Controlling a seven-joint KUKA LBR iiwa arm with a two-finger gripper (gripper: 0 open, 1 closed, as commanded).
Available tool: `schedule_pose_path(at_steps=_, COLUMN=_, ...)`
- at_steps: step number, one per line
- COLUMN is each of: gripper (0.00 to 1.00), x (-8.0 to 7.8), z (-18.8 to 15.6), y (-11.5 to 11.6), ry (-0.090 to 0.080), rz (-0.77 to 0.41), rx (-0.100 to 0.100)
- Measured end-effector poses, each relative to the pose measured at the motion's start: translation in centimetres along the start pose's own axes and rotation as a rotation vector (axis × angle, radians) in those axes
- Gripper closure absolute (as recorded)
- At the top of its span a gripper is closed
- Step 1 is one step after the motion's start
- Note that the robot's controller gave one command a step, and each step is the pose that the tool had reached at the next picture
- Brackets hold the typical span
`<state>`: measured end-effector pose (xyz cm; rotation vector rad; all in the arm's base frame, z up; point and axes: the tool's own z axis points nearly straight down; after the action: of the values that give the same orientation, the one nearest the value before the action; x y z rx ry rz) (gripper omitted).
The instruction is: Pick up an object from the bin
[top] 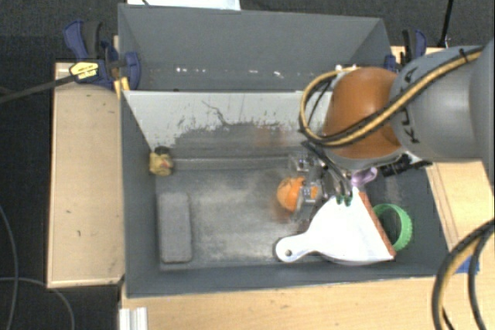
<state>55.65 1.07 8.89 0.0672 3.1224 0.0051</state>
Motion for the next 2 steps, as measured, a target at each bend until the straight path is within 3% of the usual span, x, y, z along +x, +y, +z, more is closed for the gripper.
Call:
schedule_pose_path(at_steps=1, gripper=0.0, x=0.21, z=0.26, y=-0.08, ry=0.006, rz=0.001, rx=0.002)
schedule_pose_path(at_steps=2, gripper=0.0, x=0.44, z=0.48, y=-0.12, ry=0.013, rz=0.003, rx=0.002)
